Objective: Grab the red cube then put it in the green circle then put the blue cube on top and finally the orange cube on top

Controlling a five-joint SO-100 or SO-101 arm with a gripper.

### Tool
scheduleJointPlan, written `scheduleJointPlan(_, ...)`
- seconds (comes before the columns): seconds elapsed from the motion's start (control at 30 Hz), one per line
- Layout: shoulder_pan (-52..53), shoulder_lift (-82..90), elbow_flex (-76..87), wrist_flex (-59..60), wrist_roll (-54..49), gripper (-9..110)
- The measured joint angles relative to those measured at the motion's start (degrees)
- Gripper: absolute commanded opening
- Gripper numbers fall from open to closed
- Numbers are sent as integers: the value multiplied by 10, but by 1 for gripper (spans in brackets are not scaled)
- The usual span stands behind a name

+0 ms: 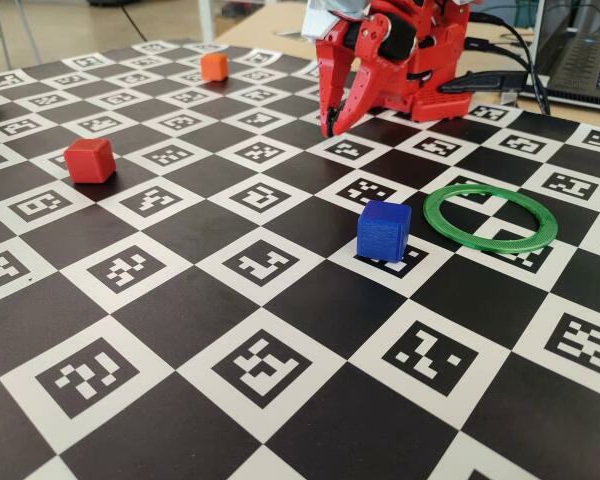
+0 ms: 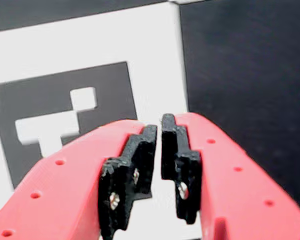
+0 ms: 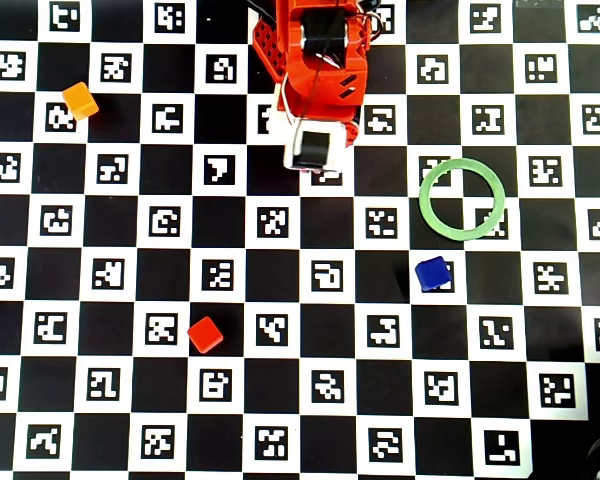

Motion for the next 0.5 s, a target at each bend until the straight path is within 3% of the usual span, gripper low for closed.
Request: scheduleJointPlan(0.5, -11, -335, -514, 162, 170, -5)
